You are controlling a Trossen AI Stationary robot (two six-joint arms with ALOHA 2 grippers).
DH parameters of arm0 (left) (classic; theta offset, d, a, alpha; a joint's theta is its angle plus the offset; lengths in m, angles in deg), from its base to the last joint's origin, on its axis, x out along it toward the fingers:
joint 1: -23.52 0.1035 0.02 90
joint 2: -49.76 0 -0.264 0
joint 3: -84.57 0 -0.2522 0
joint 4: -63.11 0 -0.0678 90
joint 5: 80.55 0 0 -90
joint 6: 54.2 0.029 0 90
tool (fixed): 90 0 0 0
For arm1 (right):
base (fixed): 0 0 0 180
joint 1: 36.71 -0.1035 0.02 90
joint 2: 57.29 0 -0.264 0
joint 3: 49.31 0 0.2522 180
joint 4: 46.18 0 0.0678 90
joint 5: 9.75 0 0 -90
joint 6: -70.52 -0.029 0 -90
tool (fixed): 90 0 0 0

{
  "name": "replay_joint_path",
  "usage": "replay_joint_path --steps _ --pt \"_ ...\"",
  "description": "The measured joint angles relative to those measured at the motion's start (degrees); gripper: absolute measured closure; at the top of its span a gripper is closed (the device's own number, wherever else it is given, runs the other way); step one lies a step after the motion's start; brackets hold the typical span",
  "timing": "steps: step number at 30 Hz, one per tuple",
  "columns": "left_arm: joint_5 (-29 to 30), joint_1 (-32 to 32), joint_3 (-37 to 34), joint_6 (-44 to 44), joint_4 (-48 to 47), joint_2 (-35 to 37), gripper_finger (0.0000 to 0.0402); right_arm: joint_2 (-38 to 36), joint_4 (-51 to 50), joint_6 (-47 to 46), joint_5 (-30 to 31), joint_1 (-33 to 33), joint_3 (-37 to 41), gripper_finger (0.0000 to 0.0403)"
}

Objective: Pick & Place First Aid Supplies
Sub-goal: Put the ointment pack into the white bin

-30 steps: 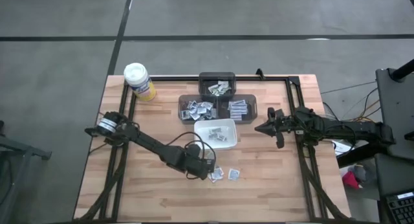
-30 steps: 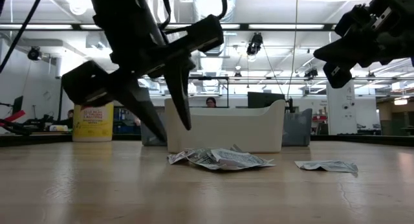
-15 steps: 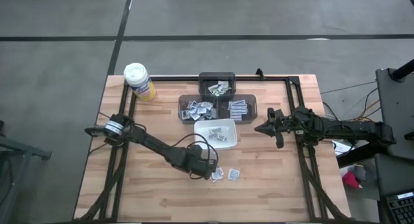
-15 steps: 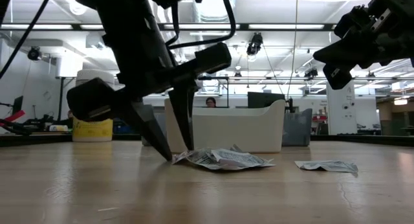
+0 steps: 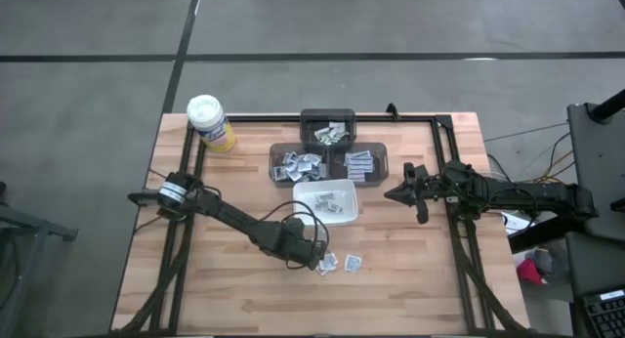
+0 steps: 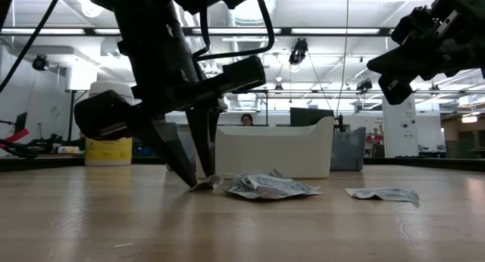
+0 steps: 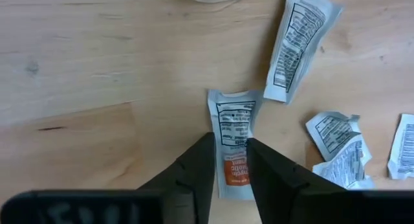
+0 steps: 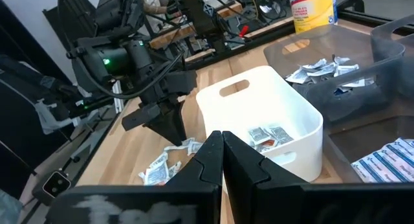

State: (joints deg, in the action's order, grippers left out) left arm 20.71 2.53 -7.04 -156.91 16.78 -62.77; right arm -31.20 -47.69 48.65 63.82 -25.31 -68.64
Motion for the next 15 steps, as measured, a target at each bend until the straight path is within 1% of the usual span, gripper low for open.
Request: replay_joint_path --steps 8,15 --pt "-0.7 0.0 0.0 1.5 -1.4 0.0 0.0317 0.0 0.0 -0.2 0.0 0.0 0.0 0.0394" --pt "-0.8 -0.1 -0.1 2.6 -2.3 0.2 0.0321 0.0 0.0 -0.2 0.0 0.0 0.0 0.0394"
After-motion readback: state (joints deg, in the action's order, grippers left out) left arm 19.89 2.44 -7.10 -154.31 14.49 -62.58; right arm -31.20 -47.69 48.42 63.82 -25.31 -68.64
